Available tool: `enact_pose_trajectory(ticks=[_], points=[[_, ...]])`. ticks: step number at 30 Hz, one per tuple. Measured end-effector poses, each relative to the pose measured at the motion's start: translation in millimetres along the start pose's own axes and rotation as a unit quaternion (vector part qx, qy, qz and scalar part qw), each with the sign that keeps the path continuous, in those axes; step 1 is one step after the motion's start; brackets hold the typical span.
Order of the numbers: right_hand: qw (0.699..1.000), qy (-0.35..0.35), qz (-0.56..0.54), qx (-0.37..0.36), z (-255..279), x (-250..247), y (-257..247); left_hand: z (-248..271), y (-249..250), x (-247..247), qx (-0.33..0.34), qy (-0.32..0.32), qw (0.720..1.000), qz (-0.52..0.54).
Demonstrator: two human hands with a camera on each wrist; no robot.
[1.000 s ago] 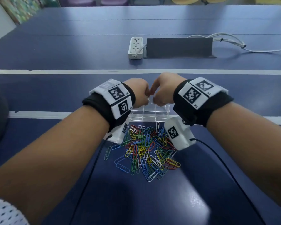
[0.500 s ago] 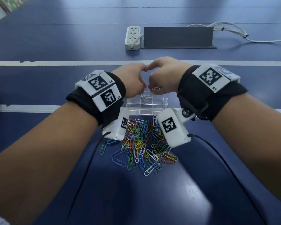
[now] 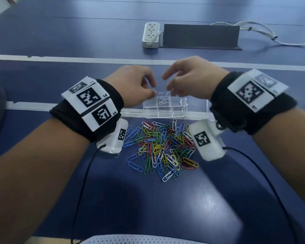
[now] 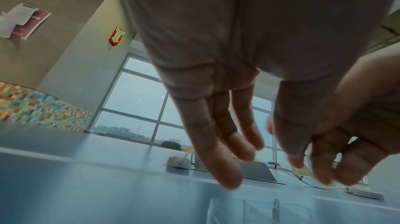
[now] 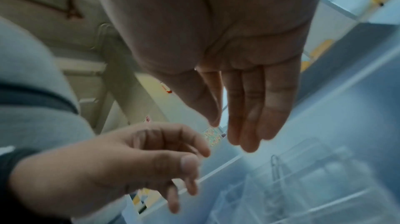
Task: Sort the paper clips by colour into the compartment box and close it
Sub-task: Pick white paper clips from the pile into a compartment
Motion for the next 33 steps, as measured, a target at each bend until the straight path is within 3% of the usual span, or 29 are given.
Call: enact_pose_trajectory(ticks=[7, 15, 20, 33], points=[[0.968, -0.094, 0.232, -0.030, 32.4, 17.3, 6.8, 19.1, -10.4, 3.0, 0.005, -0.114, 0.989, -0.097], [0.935, -0.070, 0.344, -0.049, 19.4, 56.7, -1.3, 20.9, -12.3, 19.4, 0.027, -0.101, 0.986, -0.129], [0.932, -0.045, 0.356, -0.049, 17.6, 56.4, -13.5, 22.9, -7.2, 20.3, 0.046, -0.124, 0.979, -0.158], [0.922, -0.077, 0.373, -0.062, 11.6, 57.6, -10.4, 22.2, -7.7, 20.8, 0.059, -0.131, 0.974, -0.174]])
Point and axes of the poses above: each hand's wrist, its own z-axis away from the middle knuckle, its own x-axis out of the palm, y = z × x, the point moved 1 cm from there along -z, towards the middle knuckle, and after that the axes turned 1 degree about -y, right-handed, at the moved point
